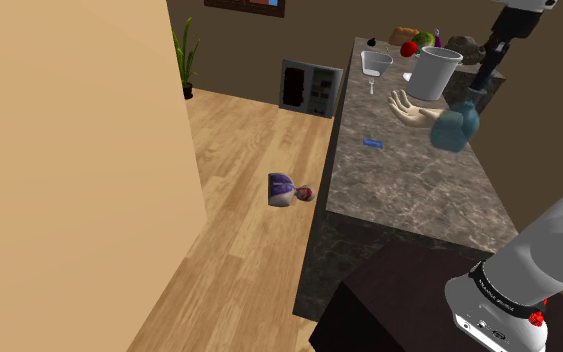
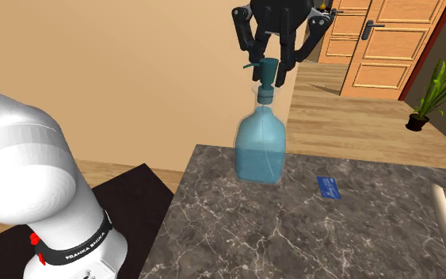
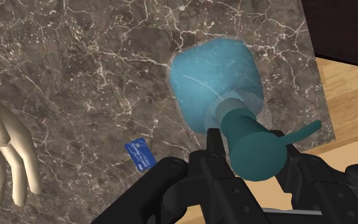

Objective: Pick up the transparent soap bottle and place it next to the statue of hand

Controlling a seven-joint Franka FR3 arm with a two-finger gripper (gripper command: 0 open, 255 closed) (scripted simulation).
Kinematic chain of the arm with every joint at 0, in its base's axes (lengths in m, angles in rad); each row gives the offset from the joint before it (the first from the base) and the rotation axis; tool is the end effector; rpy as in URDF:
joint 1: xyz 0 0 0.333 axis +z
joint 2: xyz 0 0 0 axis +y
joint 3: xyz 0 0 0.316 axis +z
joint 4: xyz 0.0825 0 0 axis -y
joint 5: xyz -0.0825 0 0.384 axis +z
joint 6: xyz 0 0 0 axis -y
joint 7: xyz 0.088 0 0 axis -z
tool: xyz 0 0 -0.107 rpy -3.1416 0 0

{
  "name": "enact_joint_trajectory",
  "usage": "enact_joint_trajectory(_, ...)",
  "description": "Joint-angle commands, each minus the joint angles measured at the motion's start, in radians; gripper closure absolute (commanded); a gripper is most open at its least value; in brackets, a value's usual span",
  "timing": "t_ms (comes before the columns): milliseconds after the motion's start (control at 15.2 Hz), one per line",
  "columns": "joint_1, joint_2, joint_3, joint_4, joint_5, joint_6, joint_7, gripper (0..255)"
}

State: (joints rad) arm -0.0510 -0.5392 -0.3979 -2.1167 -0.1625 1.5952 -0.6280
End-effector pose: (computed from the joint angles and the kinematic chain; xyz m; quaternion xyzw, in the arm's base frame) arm 0.3347 -0.2179 0.5999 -0.9927 -0.1187 -0.0020 0.0206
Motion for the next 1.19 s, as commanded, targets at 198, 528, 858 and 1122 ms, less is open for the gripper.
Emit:
enact_joint_trajectory(198, 0.006, 0.018, 0.007, 0.087, 0.009, -0.070, -0.003, 255)
enact_joint_trajectory(528, 0.012, 0.040, 0.010, 0.173, 0.018, -0.134, -0.007, 255)
enact_joint_trajectory(858, 0.017, 0.068, 0.011, 0.265, 0.026, -0.199, -0.013, 255)
enact_joint_trajectory(1122, 0.022, 0.094, 0.010, 0.344, 0.034, -0.252, -0.019, 255)
